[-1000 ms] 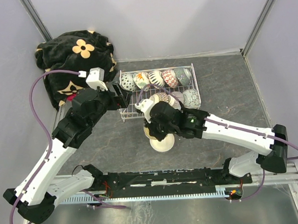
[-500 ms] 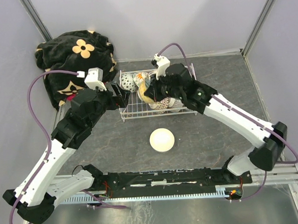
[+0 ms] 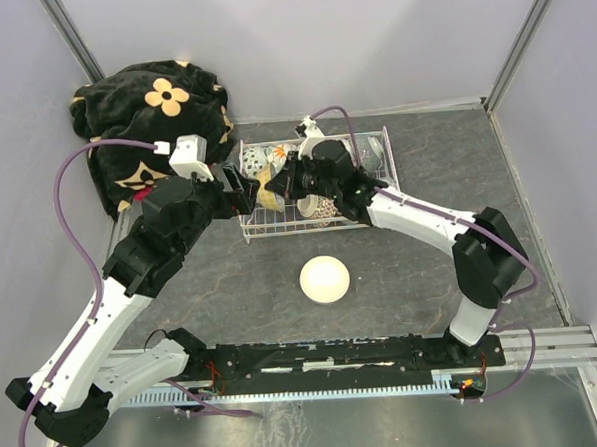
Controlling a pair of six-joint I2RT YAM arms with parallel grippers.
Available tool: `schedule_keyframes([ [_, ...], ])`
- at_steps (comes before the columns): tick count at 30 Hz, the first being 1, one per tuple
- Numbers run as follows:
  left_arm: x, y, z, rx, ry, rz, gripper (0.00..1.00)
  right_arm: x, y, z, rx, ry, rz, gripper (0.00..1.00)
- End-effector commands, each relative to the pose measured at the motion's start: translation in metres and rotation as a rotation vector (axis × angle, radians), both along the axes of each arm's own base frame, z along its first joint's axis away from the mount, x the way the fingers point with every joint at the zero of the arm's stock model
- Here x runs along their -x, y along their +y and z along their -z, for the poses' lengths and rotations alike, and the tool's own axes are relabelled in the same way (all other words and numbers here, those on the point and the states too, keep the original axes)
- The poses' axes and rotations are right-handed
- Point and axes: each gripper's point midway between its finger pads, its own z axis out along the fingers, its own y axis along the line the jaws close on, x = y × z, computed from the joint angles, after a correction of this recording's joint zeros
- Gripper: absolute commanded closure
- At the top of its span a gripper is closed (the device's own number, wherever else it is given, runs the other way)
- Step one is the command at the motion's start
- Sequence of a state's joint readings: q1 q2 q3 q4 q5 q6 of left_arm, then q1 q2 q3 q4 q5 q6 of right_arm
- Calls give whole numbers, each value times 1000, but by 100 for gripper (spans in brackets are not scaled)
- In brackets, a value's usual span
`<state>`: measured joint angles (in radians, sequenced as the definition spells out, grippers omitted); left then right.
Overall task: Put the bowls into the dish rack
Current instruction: Turn the bowl upside down on the dish rack.
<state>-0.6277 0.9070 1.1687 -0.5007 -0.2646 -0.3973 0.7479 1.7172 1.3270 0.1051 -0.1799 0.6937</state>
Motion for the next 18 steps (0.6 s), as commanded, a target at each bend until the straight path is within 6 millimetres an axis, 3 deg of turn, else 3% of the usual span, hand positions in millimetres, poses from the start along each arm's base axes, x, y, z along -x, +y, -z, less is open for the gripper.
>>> schedule_keyframes([
  [1,-4,8,-21,-13,-74,-28,10,-9,15,-36,-196,-87,11,98],
  [7,-6,8,-19,-23,-73,-31,10,-15,17,-2,-210,-46,39,98],
  [18,-8,9,-17,-32,-70,-35,10,-15,12,35,-223,11,83,98],
])
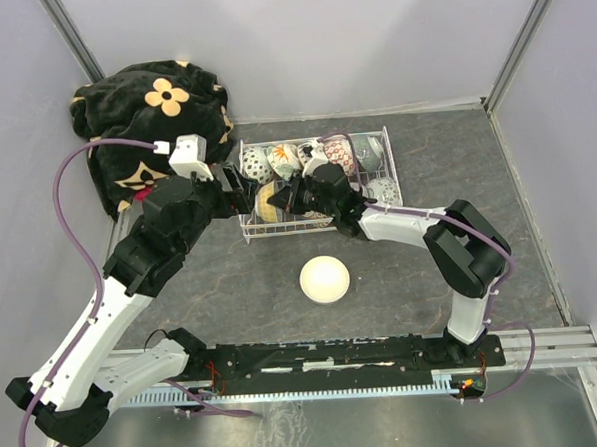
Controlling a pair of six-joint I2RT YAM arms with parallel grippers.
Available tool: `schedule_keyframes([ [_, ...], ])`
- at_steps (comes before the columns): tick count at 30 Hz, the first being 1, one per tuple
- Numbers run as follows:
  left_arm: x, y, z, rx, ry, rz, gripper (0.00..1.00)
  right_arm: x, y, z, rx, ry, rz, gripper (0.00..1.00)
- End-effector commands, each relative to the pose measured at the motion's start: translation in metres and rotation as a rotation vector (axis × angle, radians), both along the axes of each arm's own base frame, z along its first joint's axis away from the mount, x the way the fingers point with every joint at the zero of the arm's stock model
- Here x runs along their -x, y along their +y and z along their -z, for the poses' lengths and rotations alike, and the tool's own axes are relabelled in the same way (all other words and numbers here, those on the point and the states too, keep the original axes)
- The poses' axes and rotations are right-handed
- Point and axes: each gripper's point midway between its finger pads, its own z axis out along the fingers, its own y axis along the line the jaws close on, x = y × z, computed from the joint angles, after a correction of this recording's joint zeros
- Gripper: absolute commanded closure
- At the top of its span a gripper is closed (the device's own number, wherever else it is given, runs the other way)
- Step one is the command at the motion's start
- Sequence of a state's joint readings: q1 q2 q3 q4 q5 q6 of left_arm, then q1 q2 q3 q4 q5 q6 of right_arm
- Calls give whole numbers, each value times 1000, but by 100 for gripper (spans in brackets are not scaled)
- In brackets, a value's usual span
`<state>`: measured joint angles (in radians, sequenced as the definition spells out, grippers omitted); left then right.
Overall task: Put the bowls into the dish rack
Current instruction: Turn the bowl upside down on the dish rack.
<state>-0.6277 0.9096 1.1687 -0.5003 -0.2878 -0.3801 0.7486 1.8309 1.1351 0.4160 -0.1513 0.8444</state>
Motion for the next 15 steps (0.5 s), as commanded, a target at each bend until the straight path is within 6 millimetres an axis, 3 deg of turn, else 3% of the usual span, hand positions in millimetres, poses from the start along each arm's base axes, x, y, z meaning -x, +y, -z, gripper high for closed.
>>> schedule_keyframes([
  [1,-5,5,-18,-10,-64,-15,10,-8,4,-36,-133,-91,30,98],
  [15,-7,1,-14,-5,-56,-6,10,4,-38,-6,-44,-44,98,98],
])
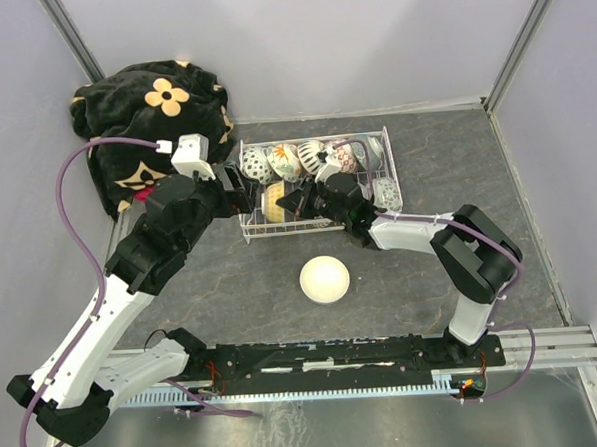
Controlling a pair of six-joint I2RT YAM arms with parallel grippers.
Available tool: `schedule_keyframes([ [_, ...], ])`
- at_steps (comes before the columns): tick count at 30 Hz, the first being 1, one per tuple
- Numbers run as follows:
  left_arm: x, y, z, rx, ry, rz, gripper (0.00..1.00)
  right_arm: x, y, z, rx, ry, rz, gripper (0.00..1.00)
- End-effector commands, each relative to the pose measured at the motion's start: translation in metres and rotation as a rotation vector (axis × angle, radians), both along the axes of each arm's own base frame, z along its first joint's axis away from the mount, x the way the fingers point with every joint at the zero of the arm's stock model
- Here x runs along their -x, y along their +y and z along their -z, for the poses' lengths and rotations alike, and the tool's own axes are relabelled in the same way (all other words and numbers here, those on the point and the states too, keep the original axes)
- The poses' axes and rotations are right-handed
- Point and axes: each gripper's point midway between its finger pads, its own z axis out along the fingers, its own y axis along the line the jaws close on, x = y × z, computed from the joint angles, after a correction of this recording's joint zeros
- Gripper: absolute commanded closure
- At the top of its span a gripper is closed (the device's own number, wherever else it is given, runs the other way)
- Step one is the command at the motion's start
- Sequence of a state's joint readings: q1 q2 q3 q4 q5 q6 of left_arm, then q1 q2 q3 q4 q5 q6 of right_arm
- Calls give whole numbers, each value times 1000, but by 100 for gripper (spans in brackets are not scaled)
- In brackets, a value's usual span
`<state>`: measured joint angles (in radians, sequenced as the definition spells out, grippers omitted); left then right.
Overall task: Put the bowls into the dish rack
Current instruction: Turn the bowl upside down on the dish rack.
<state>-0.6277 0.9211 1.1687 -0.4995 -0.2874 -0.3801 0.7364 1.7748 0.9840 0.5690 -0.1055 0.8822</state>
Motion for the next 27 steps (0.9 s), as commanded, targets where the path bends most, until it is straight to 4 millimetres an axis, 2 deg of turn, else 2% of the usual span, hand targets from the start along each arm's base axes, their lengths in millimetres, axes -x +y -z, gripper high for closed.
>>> schedule_keyframes([
  [1,-5,2,-17,2,-64,-5,10,0,-18,-8,17,-16,31,98],
  [6,-5,2,-18,3,-65,-5,10,3,-29,3,66,9,50,98],
  [12,-6,1,-16,2,-62,-1,10,7,-45,13,147,46,82,92],
  [18,-6,0,-16,2,-61,0,10,13,-61,25,227,88,119,90],
  [24,-6,-1,-15,5,-59,5,10,18,-67,26,251,104,116,86],
  [27,-6,-2,-16,7,-58,8,10,22,-70,19,251,89,109,81],
])
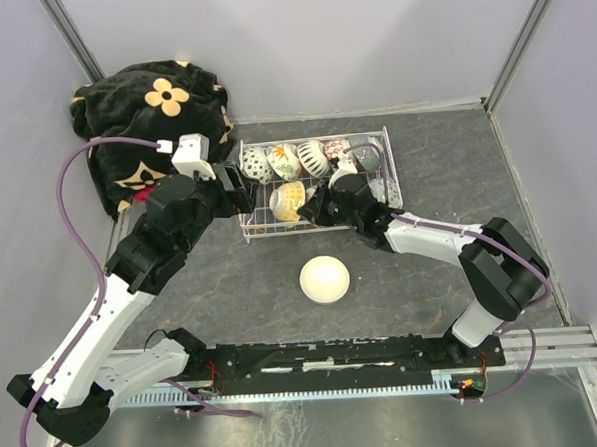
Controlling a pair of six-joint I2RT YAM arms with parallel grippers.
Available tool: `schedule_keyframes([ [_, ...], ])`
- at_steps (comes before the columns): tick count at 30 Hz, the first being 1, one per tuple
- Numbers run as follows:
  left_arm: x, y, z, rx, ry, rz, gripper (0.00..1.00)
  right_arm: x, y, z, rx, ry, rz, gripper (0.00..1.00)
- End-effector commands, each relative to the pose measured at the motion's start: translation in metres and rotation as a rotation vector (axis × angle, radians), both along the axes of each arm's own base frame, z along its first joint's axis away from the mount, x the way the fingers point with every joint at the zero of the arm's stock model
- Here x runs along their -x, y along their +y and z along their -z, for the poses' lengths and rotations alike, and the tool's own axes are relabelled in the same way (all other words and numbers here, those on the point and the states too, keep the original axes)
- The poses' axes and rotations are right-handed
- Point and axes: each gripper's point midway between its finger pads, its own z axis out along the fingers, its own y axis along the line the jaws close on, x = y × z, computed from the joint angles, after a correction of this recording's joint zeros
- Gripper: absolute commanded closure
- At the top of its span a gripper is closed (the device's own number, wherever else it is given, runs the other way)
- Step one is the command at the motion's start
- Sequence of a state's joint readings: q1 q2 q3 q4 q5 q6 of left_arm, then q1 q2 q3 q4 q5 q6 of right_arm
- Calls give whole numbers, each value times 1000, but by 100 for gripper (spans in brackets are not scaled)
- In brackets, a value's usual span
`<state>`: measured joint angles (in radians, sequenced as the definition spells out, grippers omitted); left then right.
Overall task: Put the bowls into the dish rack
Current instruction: Turn the bowl upside down on the dish rack, then pick up the bowl from the center of the board.
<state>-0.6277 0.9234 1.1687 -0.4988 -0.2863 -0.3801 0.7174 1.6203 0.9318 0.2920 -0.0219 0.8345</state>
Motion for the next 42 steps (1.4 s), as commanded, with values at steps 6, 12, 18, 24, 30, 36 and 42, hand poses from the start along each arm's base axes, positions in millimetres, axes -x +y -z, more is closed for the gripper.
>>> schedule_keyframes([
  [6,-6,-3,-14,11,-53,10,10,15,-35,-7,109,-2,28,72],
  [12,-6,-4,-14,13,-52,14,10,36,-51,-34,144,-48,-15,65],
  [18,-5,1,-19,8,-64,-2,10,94,-47,-27,341,-25,-256,64],
  [24,-1,10,-27,1,-81,-28,10,167,-27,5,539,-19,-475,62],
  [30,5,16,-38,6,-96,-34,10,196,-19,34,701,-23,-533,58],
  [36,9,20,-40,5,-97,-38,10,199,-10,50,825,-34,-548,58],
  [42,11,22,-40,3,-96,-42,10,202,-3,58,848,-35,-567,78],
])
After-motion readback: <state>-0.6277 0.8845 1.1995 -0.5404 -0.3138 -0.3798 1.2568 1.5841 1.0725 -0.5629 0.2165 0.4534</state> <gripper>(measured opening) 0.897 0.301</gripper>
